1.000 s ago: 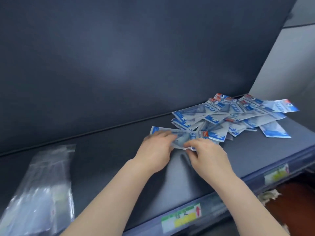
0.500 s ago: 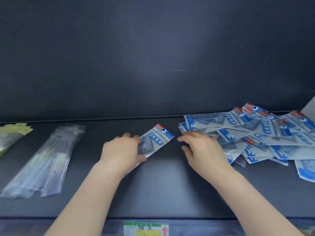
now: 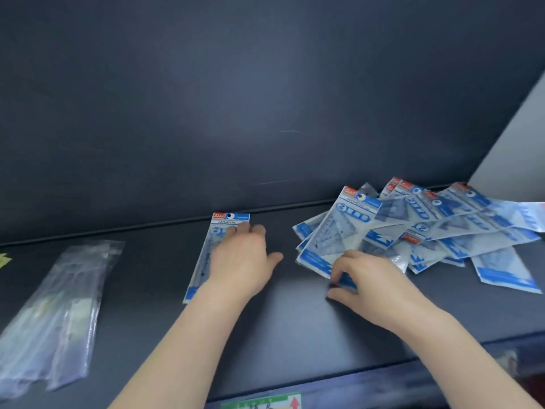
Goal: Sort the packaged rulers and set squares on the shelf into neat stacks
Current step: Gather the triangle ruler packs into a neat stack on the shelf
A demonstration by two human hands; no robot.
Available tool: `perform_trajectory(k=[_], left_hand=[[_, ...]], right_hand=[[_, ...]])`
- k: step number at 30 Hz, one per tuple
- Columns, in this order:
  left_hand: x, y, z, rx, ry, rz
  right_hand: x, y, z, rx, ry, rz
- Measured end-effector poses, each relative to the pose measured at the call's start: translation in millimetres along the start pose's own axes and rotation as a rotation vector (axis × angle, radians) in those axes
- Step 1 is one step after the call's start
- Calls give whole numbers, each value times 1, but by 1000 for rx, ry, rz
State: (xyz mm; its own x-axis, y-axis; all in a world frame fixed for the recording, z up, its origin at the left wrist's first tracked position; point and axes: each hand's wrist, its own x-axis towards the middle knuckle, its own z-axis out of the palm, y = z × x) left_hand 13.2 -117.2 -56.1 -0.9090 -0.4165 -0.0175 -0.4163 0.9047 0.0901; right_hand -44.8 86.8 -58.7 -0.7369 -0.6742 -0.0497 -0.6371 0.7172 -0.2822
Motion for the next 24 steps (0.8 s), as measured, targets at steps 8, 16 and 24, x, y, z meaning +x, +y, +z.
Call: perform_trajectory(k=[8, 16, 24], left_hand=[[6, 55, 27, -123, -56, 265], [-11, -18, 16, 79, -1, -258], [-36, -30, 7, -258, -17, -469]], right_hand=[[-24, 9, 5, -5, 133, 200], [10, -28, 19, 62, 157, -104], [20, -31, 20, 33, 103, -268]])
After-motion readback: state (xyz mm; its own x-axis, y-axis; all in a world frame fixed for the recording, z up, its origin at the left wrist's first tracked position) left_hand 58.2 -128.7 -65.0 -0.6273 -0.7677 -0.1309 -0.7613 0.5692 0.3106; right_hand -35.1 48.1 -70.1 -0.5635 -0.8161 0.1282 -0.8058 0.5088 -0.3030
